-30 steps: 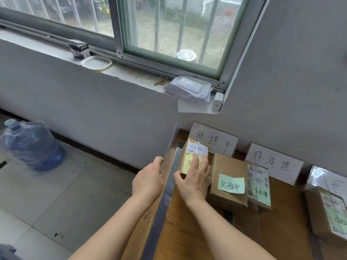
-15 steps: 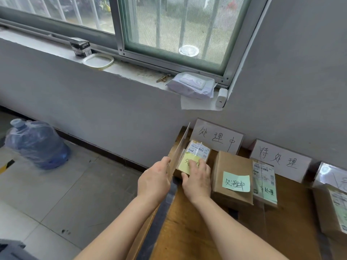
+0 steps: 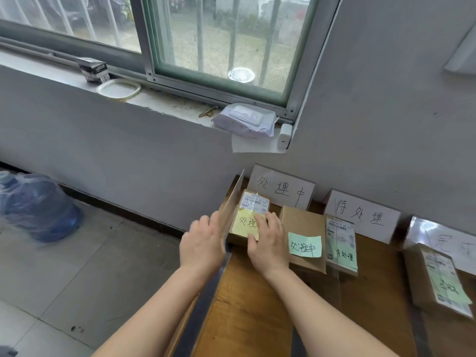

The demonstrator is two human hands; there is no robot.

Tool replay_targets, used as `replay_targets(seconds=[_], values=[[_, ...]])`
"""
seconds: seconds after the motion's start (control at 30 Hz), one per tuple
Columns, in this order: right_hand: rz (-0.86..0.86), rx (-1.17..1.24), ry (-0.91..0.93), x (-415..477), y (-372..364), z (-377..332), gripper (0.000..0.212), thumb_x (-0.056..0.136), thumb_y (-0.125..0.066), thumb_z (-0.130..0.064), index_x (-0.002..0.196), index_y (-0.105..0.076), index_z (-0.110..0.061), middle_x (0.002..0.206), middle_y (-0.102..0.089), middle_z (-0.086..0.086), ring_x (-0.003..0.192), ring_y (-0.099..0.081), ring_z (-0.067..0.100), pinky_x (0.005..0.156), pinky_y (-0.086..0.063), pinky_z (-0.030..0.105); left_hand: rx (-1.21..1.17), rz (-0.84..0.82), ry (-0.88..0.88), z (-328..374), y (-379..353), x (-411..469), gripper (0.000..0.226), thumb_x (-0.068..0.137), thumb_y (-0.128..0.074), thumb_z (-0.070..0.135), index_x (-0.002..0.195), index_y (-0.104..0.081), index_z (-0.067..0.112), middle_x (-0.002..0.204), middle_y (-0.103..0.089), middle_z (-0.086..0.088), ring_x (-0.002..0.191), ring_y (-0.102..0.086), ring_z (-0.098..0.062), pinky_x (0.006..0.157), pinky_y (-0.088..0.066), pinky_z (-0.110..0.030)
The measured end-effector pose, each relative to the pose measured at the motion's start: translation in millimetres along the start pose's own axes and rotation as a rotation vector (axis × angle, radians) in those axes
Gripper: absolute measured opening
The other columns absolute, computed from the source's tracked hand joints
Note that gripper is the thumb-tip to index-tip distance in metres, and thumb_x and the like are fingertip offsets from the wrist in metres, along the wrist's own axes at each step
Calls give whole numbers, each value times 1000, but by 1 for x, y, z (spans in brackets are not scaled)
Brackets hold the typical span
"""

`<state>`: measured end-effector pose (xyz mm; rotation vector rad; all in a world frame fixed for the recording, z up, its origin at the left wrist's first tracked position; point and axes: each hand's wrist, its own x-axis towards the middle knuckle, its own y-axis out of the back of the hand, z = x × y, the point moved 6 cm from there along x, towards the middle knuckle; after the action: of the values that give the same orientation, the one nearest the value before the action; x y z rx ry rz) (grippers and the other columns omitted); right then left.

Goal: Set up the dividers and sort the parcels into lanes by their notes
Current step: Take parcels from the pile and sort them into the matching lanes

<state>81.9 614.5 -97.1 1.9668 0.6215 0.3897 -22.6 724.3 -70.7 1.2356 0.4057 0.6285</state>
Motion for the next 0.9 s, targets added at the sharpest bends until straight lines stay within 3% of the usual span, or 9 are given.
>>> replay_targets(seconds=[0.07, 0.13, 0.23, 0.33, 0.43, 0.53, 0.7, 0.9], values=[[112, -9, -21, -5, 20, 10, 54, 93, -60, -32, 143, -45, -18, 154, -36, 9, 147, -24, 26, 122, -19, 43, 85, 91, -135, 16, 0, 1, 64, 72, -77, 22, 129, -50, 17, 111, -58, -5, 100, -58, -25, 76, -49, -38], [165, -58, -88, -11, 34, 25, 62, 90, -63, -41, 144, -44, -17, 154, -37, 10, 147, -24, 28, 121, -17, 45, 67, 130, -263, 41, -1, 0, 63, 62, -83, 17, 120, -59, 14, 113, -60, -10, 106, -59, -30, 77, -52, -41], [89, -147, -233, -25, 37, 48, 81, 85, -59, -61, 150, -33, -20, 159, -26, 9, 150, -13, 28, 121, -10, 45, 25, -9, -282, 69, -16, 1, 45, 87, -64, 22, 131, -54, 18, 136, -47, -8, 129, -43, -28, 96, -43, -38], [-17, -165, -294, -39, 29, 60, 79, 88, -52, -63, 153, -25, -26, 165, -9, 4, 152, 1, 28, 121, -5, 52, 85, -155, -176, 70, -41, 7, 49, 96, -53, 34, 142, -40, 26, 148, -31, -7, 135, -31, -26, 104, -36, -37], [-66, -160, -281, -46, 23, 62, 77, 90, -51, -60, 154, -20, -30, 166, 1, 1, 151, 7, 28, 119, -7, 57, 87, -237, -105, 64, -58, 14, 53, 95, -54, 39, 145, -35, 34, 155, -20, -10, 136, -28, -28, 106, -34, -40], [-32, -117, -270, -44, 23, 64, 71, 91, -55, -54, 152, -26, -31, 165, -3, 1, 151, 2, 25, 117, -18, 53, 49, -284, -65, 60, -70, 19, 56, 94, -56, 45, 145, -35, 36, 160, -9, -12, 135, -30, -29, 107, -35, -40], [49, -15, -193, -33, 24, 72, 58, 95, -60, -22, 148, -38, -25, 164, -13, 3, 152, -3, 20, 121, -15, 35, -19, -219, -28, 60, -73, 26, 57, 92, -58, 48, 143, -37, 31, 155, -21, -8, 132, -36, -26, 105, -40, -39], [94, -58, -135, -25, 27, 78, 58, 95, -56, -7, 147, -42, -26, 162, -22, -1, 152, -10, 17, 121, -14, 33, -78, -196, -15, 60, -74, 30, 52, 91, -60, 41, 137, -40, 26, 156, -20, -7, 135, -33, -27, 107, -37, -40]])
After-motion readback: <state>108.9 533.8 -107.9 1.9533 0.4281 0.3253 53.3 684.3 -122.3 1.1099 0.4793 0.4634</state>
